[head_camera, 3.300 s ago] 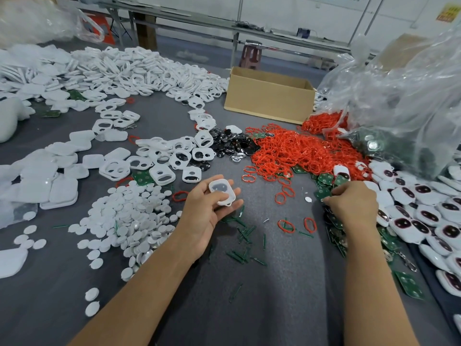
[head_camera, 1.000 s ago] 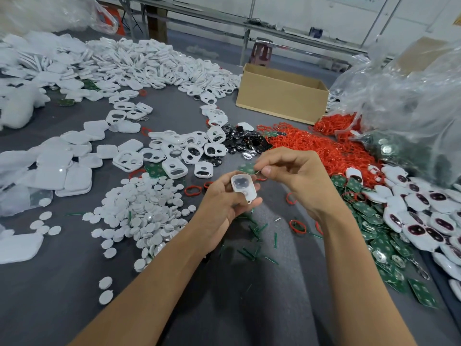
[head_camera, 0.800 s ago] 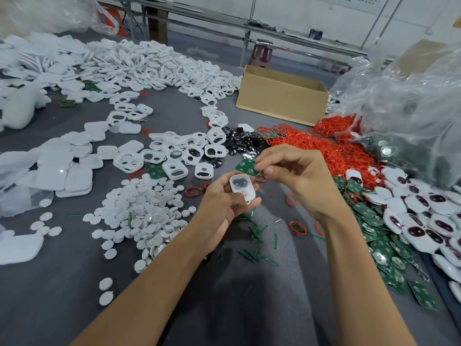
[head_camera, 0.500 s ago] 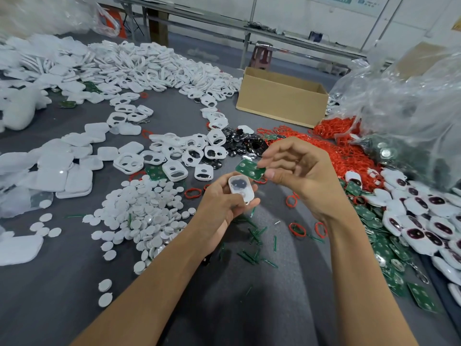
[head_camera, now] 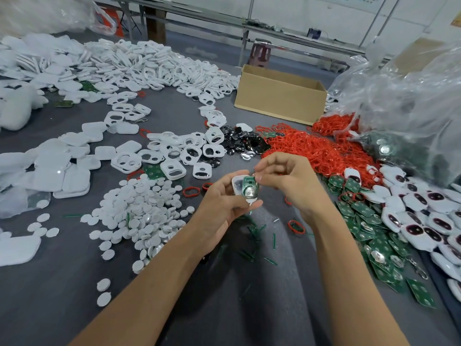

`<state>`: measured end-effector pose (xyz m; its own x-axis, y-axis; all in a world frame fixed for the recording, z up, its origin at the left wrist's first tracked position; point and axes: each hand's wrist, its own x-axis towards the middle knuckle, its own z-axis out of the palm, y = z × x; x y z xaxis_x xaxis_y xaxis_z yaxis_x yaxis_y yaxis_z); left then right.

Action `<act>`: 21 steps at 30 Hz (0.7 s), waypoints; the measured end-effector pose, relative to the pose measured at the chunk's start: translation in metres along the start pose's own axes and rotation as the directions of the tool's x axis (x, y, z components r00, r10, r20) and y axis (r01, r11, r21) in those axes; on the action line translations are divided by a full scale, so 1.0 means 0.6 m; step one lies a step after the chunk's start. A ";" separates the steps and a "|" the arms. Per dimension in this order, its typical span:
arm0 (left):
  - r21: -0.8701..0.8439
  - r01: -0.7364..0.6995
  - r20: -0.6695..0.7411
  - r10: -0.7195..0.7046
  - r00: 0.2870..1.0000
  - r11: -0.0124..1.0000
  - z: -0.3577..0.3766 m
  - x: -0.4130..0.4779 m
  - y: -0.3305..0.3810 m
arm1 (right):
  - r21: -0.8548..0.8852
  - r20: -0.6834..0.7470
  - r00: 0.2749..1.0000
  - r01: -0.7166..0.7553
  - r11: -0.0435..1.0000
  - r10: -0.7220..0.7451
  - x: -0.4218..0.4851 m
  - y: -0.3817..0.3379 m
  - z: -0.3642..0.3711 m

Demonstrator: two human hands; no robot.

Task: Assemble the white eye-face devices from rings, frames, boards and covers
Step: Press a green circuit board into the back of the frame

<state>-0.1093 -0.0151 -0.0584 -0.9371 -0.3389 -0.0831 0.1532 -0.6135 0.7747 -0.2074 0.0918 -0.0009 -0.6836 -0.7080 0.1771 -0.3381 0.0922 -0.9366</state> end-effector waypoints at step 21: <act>0.034 -0.018 0.022 0.017 1.000 0.999 -0.001 -0.002 0.000 | -0.279 -0.055 0.989 0.120 0.953 -0.141 0.002 0.012 0.021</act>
<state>-0.1079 -0.0150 -0.0586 -0.9411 -0.3335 -0.0555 0.1594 -0.5824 0.7971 -0.2026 0.0825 -0.0112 -0.6636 -0.6745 0.3235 -0.5845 0.1977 -0.7869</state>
